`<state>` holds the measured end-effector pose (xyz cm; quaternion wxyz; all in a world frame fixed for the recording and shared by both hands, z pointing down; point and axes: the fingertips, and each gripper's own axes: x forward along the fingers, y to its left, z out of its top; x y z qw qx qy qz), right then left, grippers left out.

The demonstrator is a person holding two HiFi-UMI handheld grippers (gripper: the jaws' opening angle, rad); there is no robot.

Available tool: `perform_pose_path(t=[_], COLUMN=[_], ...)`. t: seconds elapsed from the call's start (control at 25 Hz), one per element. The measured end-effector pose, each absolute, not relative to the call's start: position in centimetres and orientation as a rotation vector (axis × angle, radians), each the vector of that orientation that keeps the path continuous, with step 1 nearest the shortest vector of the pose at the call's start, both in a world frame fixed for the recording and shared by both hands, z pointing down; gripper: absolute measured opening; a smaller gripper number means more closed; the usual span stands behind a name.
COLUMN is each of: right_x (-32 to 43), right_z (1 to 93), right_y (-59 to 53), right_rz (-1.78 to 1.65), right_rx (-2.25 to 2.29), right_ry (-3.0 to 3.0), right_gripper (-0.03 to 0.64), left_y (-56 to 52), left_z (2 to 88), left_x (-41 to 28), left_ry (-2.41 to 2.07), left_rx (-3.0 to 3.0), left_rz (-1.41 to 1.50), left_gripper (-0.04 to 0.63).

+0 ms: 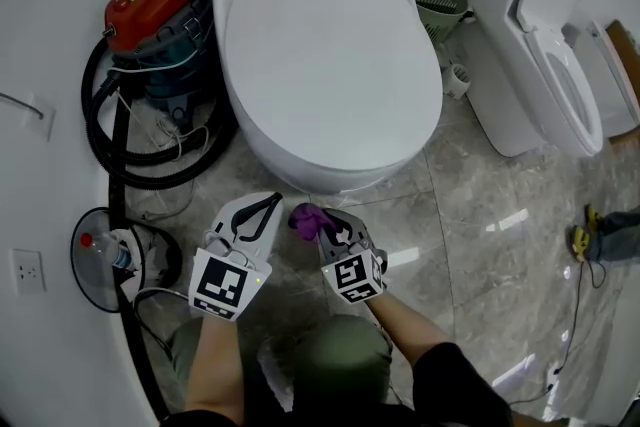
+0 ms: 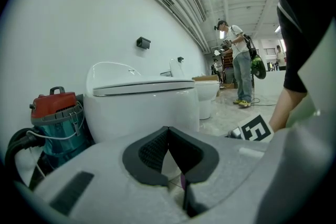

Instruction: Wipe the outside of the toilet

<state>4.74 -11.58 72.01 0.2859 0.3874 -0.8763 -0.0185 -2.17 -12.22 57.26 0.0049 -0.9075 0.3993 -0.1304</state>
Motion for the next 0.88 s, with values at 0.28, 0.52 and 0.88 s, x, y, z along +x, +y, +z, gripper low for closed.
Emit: perform_pose_path(t=[0.28, 0.52, 0.88], right_x=[3.9, 7.4, 17.8], right_z=[72.5, 72.3, 72.6], right_y=[-14.2, -14.3, -15.9], right_rz=[-0.039, 0.008, 0.091], right_rx=[1.083, 1.162, 1.371], right_ry=[-2.31, -2.275, -2.13], right_gripper=[0.04, 0.041, 0.041], left_y=[-12.2, -12.5, -12.5], left_z=[57.4, 57.9, 58.2], left_x=[-1.7, -1.7, -0.9], left_ry=[1.236, 1.239, 1.215], left_rx=[-2.847, -2.852, -2.867], left_rz=[-0.411, -0.421, -0.427], left_gripper=[0.006, 0.006, 0.006])
